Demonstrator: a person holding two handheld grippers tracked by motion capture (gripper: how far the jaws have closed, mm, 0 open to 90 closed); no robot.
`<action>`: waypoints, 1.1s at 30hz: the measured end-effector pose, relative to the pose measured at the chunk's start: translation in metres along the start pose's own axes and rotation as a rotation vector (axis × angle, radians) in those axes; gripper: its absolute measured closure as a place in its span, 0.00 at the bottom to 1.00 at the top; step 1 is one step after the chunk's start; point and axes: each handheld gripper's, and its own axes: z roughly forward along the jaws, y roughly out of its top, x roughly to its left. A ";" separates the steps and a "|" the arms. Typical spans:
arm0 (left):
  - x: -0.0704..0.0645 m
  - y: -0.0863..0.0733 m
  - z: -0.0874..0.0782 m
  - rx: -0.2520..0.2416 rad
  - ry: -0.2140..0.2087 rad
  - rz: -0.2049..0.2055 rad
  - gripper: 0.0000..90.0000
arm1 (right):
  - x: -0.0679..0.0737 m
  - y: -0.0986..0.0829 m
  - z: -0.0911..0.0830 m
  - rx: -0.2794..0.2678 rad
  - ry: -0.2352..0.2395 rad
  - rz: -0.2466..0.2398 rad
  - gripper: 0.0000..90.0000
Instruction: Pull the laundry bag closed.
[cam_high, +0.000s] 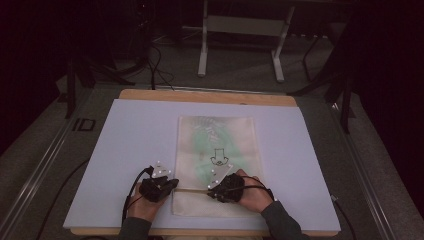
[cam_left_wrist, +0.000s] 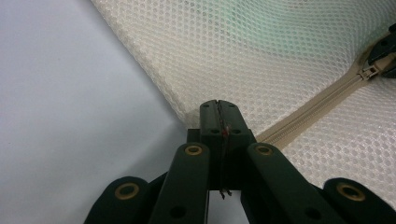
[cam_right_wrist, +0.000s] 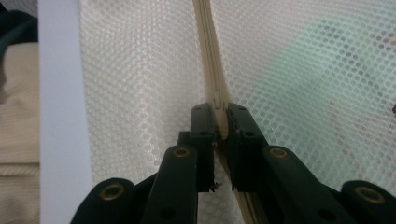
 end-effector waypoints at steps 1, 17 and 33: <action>0.000 0.000 0.000 0.000 0.000 -0.001 0.99 | 0.000 0.000 0.000 -0.001 0.001 0.001 0.91; 0.000 0.000 0.000 0.000 0.000 -0.002 0.99 | 0.001 -0.003 -0.010 -0.004 -0.012 -0.002 0.91; 0.000 0.000 0.000 0.002 0.002 0.000 0.99 | -0.001 -0.013 -0.017 -0.005 -0.016 0.011 0.91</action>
